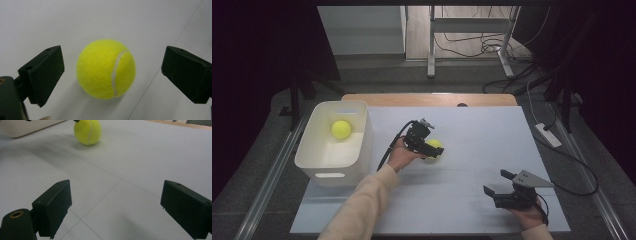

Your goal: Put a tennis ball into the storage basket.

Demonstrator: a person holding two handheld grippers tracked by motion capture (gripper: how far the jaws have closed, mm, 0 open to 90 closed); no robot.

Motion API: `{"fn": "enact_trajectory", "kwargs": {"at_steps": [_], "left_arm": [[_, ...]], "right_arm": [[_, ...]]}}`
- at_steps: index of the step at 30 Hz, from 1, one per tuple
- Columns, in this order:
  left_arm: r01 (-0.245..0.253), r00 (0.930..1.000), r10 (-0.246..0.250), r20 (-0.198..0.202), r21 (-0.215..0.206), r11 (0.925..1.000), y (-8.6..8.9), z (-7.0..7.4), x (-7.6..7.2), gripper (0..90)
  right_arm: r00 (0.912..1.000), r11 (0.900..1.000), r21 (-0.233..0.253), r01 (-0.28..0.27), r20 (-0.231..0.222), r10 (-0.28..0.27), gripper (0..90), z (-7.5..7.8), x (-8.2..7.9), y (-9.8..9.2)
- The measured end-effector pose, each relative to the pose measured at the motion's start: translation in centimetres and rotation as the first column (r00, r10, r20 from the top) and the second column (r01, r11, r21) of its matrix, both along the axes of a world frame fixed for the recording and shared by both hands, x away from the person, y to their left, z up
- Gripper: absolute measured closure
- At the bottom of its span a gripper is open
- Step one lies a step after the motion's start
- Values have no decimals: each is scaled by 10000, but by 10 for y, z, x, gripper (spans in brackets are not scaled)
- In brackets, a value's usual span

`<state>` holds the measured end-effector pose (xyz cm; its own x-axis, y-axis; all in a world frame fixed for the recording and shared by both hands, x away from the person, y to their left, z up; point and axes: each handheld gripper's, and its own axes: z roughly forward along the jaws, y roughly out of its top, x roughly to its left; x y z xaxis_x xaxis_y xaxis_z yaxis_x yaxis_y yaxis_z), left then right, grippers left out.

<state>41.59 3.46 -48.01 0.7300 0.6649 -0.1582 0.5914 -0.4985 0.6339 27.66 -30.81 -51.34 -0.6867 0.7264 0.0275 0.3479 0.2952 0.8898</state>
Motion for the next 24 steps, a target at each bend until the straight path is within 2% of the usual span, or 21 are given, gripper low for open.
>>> {"fn": "enact_trajectory", "kwargs": {"at_steps": [16,22,24], "left_arm": [[162,9998,-159,-149,204,9997,-5,-12,4,67],[63,9997,-55,-252,346,9994,-7,-17,6,84],[86,9995,-75,-305,361,9993,-7,-19,7,116]], "right_arm": [[10000,10000,-10,8,-1,-8,97,0,0,0],[10000,10000,23,-15,-9,15,97,0,0,0],[10000,10000,22,-10,-19,11,98,0,0,0]]}}
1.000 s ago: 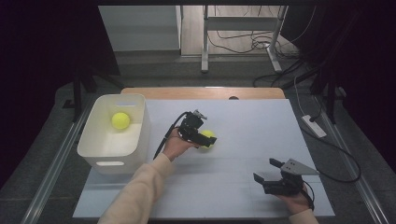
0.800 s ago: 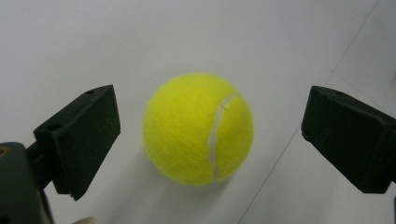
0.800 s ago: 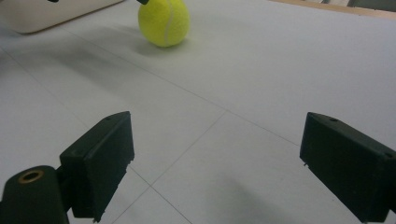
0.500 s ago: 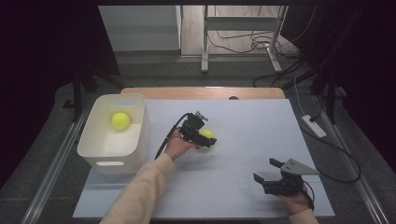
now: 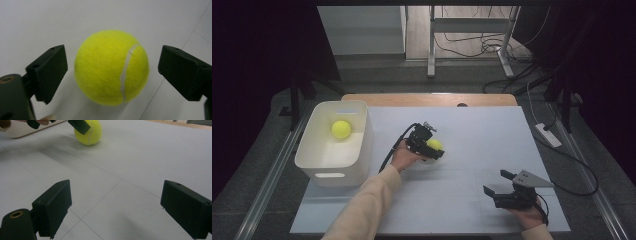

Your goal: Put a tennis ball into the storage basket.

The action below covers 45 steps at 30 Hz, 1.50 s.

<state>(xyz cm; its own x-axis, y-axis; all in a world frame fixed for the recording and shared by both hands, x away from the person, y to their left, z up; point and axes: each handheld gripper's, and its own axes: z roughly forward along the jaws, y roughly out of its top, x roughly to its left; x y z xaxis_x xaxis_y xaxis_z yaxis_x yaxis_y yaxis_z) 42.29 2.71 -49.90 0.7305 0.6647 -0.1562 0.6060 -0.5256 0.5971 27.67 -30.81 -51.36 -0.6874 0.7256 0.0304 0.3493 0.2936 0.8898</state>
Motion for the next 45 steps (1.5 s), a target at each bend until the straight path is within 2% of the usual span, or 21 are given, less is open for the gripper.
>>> {"fn": "enact_trajectory", "kwargs": {"at_steps": [4,6,19,26,45], "left_arm": [[-2,9999,0,125,146,9999,0,-2,-1,243],[22,9999,-24,119,113,9999,0,-2,-1,258],[132,9994,-140,320,250,9996,1,0,-4,269],[59,9987,-57,509,-40,10000,7,7,-7,270],[-133,9932,173,1151,-347,9993,20,25,-17,270]], "right_arm": [[10000,10000,-8,-2,7,2,97,0,0,0],[10000,10000,-8,4,6,-4,97,0,0,0],[10000,10000,-24,10,14,-10,97,0,0,0],[10000,10000,-31,12,33,-12,97,0,0,-1],[10000,10000,-55,10,62,-10,97,0,0,0]]}}
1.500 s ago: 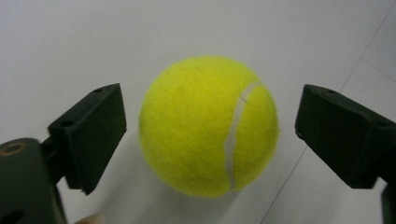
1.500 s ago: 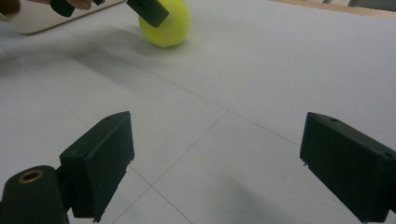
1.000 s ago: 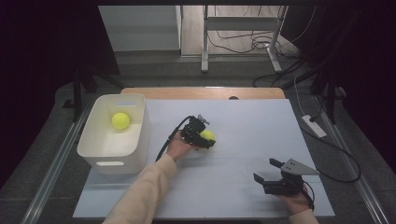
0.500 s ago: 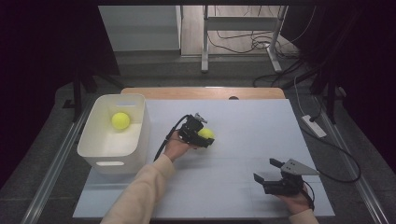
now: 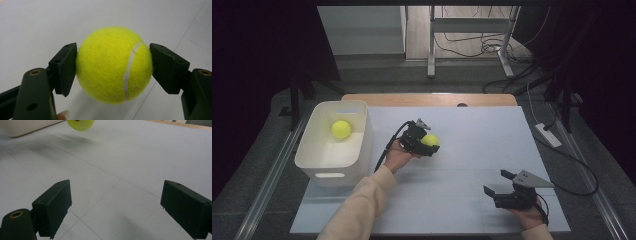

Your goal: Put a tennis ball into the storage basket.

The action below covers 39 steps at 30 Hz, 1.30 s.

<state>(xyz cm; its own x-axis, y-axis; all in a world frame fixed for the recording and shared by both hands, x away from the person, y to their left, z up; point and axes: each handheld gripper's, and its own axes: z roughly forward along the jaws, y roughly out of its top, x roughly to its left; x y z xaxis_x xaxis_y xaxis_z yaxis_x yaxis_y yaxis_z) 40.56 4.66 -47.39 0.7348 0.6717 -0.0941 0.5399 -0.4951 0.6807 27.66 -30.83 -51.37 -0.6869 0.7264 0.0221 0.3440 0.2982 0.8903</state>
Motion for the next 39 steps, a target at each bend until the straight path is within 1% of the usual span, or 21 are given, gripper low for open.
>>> {"fn": "enact_trajectory", "kwargs": {"at_steps": [2,5,11,13,15,21,24,28,30,36,39], "left_arm": [[37,9999,-36,101,-49,10000,1,3,-2,270],[-10,9999,12,144,-135,9999,2,5,-3,270],[-1,9991,14,413,-312,9995,7,12,-9,269],[3,9991,10,428,-306,9995,8,13,-10,269],[-22,9985,41,542,-356,9994,11,15,-12,270],[-23,9977,55,677,-472,9989,14,19,-14,270],[-17,9967,57,806,-490,9988,17,22,-17,270],[-60,9958,115,908,-605,9982,20,25,-19,270],[-57,9957,113,918,-607,9981,21,25,-20,270],[-109,9952,186,964,-797,9968,25,28,-23,270],[-98,9948,179,1001,-806,9967,26,29,-24,270]], "right_arm": [[10000,10000,-2,3,0,-3,97,0,0,0],[10000,10000,-23,10,1,-10,97,0,0,0],[10000,10000,-17,5,8,-5,97,0,0,0],[10000,10000,-20,2,8,-2,97,0,0,0],[10000,10000,-42,9,7,-9,97,0,0,0],[10000,10000,-74,22,3,-22,97,0,0,1],[10000,10000,-73,26,-5,-26,97,0,0,1],[10000,10000,-77,24,-3,-24,97,0,0,1],[10000,10000,-81,25,2,-25,97,0,0,0],[10000,10000,-82,22,13,-22,97,0,0,1],[10000,10000,-85,24,9,-23,97,0,0,1]]}}
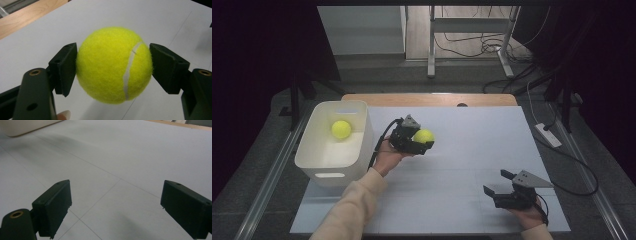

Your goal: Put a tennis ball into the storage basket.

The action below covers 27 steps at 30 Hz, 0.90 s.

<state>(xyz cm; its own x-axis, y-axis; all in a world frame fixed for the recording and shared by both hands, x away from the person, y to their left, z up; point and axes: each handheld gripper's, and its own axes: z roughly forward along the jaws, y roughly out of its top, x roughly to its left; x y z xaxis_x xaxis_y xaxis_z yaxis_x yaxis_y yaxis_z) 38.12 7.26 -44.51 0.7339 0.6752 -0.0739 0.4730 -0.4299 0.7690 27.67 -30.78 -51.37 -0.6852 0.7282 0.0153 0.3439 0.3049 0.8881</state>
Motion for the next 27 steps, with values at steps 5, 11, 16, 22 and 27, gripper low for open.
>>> {"fn": "enact_trajectory", "kwargs": {"at_steps": [5,11,16,22,27], "left_arm": [[-20,10000,21,48,-69,10000,1,2,-2,270],[-1,9999,3,150,-151,9999,2,6,-5,270],[-18,9997,23,234,-241,9997,3,9,-7,270],[-56,9995,65,324,-300,9995,6,12,-10,270],[-79,9989,94,453,-344,9994,8,15,-12,270]], "right_arm": [[10000,10000,2,10,9,-10,97,0,0,0],[10000,10000,-7,18,8,-18,97,0,0,0],[10000,10000,-12,19,5,-19,97,0,0,0],[10000,10000,-14,27,13,-27,97,0,0,0],[10000,10000,-21,30,14,-30,97,0,0,0]]}}
